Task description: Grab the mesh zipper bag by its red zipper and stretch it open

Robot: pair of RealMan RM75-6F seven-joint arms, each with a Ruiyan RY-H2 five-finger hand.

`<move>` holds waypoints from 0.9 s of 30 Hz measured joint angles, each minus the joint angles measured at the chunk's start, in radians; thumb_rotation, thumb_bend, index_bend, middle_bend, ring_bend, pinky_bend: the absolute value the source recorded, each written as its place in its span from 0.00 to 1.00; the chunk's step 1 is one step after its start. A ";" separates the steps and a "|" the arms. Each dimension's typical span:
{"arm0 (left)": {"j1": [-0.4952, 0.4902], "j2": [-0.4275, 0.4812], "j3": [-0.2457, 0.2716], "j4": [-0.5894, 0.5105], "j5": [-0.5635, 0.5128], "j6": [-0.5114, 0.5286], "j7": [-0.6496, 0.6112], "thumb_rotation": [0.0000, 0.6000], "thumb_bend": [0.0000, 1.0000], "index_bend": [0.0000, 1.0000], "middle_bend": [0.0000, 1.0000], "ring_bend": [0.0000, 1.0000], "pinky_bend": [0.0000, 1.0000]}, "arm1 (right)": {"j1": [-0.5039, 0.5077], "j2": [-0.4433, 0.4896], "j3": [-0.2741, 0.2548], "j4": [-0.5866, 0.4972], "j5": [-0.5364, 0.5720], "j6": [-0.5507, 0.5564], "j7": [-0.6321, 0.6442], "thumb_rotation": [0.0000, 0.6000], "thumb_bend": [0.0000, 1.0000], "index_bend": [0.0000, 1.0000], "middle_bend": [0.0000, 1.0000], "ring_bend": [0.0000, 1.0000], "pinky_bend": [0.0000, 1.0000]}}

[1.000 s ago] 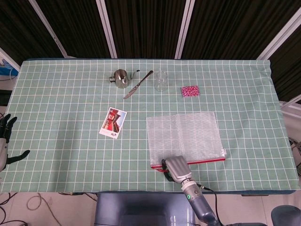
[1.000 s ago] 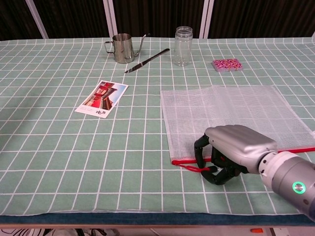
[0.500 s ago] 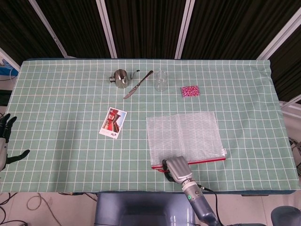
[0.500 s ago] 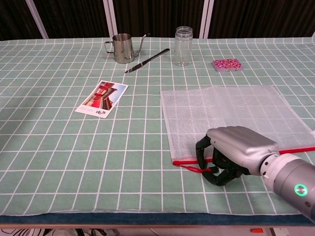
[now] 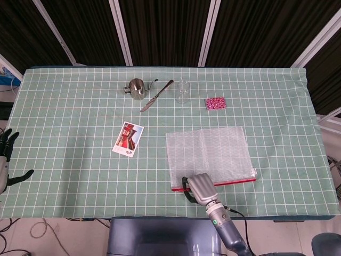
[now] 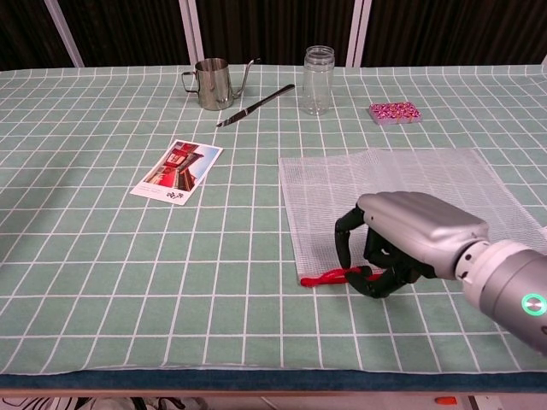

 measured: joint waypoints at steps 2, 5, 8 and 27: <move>0.000 0.000 -0.001 -0.001 -0.001 0.000 0.004 1.00 0.04 0.00 0.00 0.00 0.00 | 0.003 0.010 0.011 -0.016 -0.008 0.005 0.001 1.00 0.61 0.64 1.00 1.00 0.95; -0.002 0.002 -0.003 -0.008 -0.005 -0.001 0.013 1.00 0.04 0.00 0.00 0.00 0.00 | 0.011 0.030 0.035 -0.045 -0.017 0.013 0.000 1.00 0.61 0.64 1.00 1.00 0.95; -0.008 0.006 -0.006 -0.019 -0.007 -0.007 0.026 1.00 0.04 0.00 0.00 0.00 0.00 | 0.023 0.051 0.065 -0.074 -0.019 0.018 -0.006 1.00 0.62 0.64 1.00 1.00 0.95; -0.228 0.055 -0.078 -0.257 0.001 -0.237 0.252 1.00 0.16 0.14 0.00 0.00 0.00 | 0.166 0.158 0.292 -0.225 0.076 0.007 -0.083 1.00 0.62 0.65 1.00 1.00 0.95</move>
